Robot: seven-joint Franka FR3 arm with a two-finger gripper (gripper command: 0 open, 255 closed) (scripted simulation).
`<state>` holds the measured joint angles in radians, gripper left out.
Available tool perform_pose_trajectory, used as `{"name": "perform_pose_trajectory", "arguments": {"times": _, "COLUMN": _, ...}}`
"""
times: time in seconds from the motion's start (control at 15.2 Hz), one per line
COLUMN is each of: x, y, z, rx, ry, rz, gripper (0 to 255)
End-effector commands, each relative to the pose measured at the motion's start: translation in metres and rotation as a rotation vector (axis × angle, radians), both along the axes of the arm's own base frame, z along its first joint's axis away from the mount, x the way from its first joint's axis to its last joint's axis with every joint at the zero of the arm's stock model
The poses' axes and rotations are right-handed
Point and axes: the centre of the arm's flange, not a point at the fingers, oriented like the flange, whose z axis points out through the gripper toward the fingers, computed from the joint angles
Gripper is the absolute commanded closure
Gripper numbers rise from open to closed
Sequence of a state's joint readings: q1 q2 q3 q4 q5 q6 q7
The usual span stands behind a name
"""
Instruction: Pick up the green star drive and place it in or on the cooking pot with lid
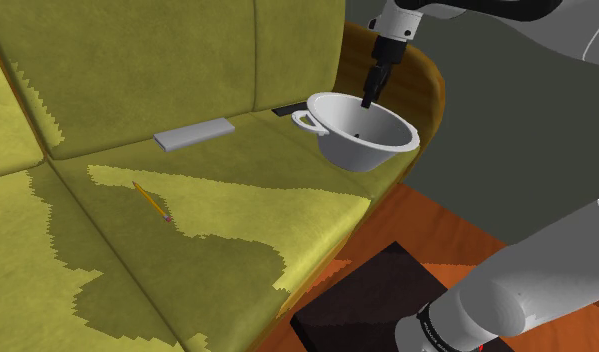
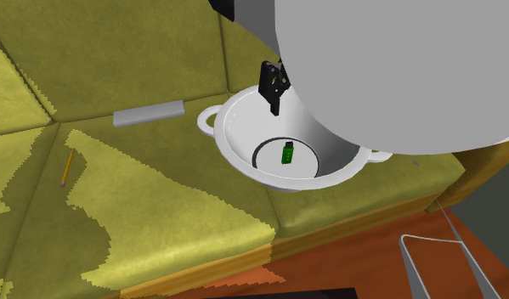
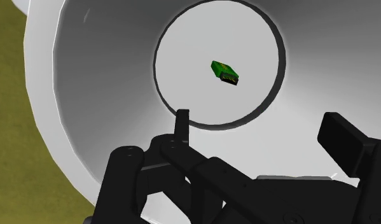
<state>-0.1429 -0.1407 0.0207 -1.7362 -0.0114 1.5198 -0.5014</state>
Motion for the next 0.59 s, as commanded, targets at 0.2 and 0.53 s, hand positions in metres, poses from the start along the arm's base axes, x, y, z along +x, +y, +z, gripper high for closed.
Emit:
{"name": "perform_pose_trajectory", "arguments": {"times": 0.2, "x": 0.004, "y": 0.0, "z": 0.05, "rx": 0.0, "ry": 0.0, "rz": 0.0, "gripper": 0}}
{"name": "perform_pose_trajectory", "arguments": {"times": 0.53, "x": 0.004, "y": 0.0, "z": 0.05, "rx": 0.0, "ry": 0.0, "rz": 0.0, "gripper": 0}}
